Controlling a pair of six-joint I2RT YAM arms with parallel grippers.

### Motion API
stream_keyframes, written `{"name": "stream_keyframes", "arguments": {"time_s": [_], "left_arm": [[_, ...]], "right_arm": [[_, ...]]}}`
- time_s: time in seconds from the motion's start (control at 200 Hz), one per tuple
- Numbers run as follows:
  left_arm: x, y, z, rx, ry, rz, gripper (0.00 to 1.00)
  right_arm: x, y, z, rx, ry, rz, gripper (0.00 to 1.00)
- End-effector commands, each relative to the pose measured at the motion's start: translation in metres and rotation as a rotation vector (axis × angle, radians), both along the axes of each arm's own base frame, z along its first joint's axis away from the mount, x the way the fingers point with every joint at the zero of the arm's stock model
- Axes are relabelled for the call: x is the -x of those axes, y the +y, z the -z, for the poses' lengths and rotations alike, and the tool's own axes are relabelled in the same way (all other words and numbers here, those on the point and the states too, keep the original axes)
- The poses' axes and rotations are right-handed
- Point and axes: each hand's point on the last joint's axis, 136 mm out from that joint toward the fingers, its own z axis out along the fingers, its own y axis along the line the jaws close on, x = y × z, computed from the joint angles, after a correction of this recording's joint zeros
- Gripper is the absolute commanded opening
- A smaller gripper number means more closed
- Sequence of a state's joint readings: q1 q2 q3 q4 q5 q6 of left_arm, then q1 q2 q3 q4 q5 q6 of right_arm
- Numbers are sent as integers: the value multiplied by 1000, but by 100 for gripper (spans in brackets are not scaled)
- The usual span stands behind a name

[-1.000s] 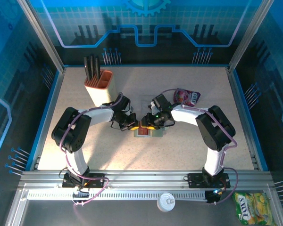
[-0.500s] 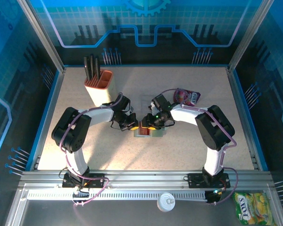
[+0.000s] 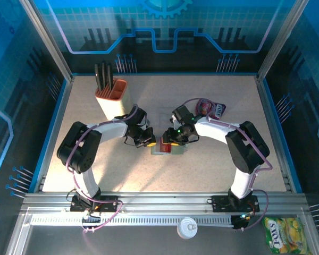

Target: Take the credit cards out of the card holder

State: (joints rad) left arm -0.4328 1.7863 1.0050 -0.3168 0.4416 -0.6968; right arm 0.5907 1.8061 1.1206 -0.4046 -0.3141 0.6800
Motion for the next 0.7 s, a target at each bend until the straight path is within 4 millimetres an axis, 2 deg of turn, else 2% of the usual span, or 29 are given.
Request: {"name": "stream_keyframes", "arguments": {"time_s": [0.0, 0.135, 0.25, 0.425, 0.575, 0.695], "left_arm": [[-5, -3, -21, 32, -36, 11, 0], [-2, -18, -26, 64, -38, 39, 0], [2, -26, -22, 64, -31, 55, 0], [5, -28, -9, 56, -9, 58, 0], [4, -36, -8, 104, 4, 59, 0], [4, -35, -4, 85, 9, 58, 0]], "right_arm": [[3, 1, -11, 5, -19, -18, 47], [2, 3, -10, -11, -15, -16, 47], [2, 1, -6, -8, -10, -7, 46], [2, -8, -1, 4, -11, 19, 45], [3, -10, 3, -41, 0, 40, 44], [3, -11, 7, -68, 3, 57, 43]]}}
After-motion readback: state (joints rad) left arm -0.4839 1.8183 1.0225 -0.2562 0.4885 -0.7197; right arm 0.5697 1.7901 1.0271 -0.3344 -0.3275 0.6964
